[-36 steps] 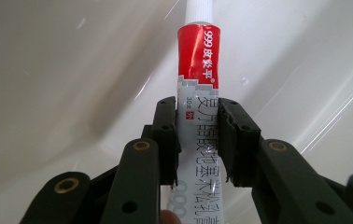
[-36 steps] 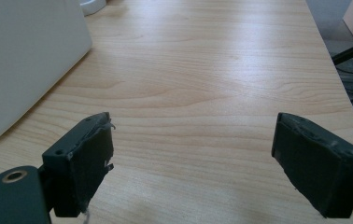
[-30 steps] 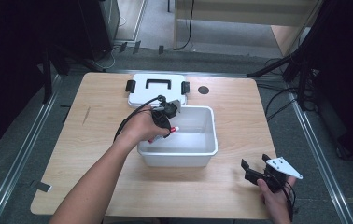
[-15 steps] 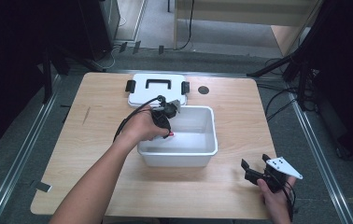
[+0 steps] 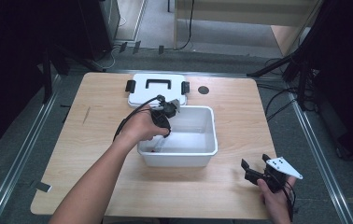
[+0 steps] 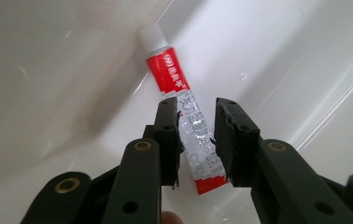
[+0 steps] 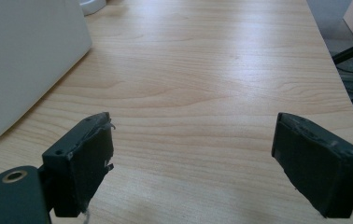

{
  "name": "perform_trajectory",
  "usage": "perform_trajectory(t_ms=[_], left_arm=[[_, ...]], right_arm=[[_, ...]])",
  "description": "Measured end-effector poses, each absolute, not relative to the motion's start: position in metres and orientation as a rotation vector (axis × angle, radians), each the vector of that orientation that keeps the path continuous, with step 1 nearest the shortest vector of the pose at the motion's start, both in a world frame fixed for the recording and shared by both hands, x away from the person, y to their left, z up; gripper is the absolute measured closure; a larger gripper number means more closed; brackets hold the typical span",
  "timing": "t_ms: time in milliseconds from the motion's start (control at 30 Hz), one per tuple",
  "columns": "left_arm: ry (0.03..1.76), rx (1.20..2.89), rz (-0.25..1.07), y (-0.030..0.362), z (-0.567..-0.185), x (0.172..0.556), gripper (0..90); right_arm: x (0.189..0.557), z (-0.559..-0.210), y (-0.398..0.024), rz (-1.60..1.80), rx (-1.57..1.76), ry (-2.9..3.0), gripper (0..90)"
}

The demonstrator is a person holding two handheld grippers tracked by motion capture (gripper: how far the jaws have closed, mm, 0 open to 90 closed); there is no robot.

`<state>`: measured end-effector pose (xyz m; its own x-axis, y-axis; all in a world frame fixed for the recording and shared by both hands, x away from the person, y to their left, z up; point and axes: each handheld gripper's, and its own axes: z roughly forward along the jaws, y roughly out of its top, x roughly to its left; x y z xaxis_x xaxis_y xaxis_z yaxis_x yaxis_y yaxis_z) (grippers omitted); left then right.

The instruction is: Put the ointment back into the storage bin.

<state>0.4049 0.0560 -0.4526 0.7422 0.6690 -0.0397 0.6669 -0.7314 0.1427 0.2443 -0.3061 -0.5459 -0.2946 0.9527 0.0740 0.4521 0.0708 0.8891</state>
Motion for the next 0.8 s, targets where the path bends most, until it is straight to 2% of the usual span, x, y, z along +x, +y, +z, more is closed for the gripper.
perform_trajectory(t_ms=[433, 600, 800], left_arm=[[1.059, 2.693, 0.038, 0.069, -0.415, 0.394, 69.4], [1.059, 2.675, 0.089, 0.078, -0.394, 0.384, 59.7], [1.092, 2.622, 0.155, 0.096, -0.373, 0.373, 37.9]], right_arm=[[0.245, -0.546, -0.306, 1.171, 1.394, 1.806, 12.7], [0.245, -0.546, -0.306, 1.169, 1.394, 1.806, 12.7], [0.245, -0.546, -0.306, 1.169, 1.390, 1.811, 12.7]])
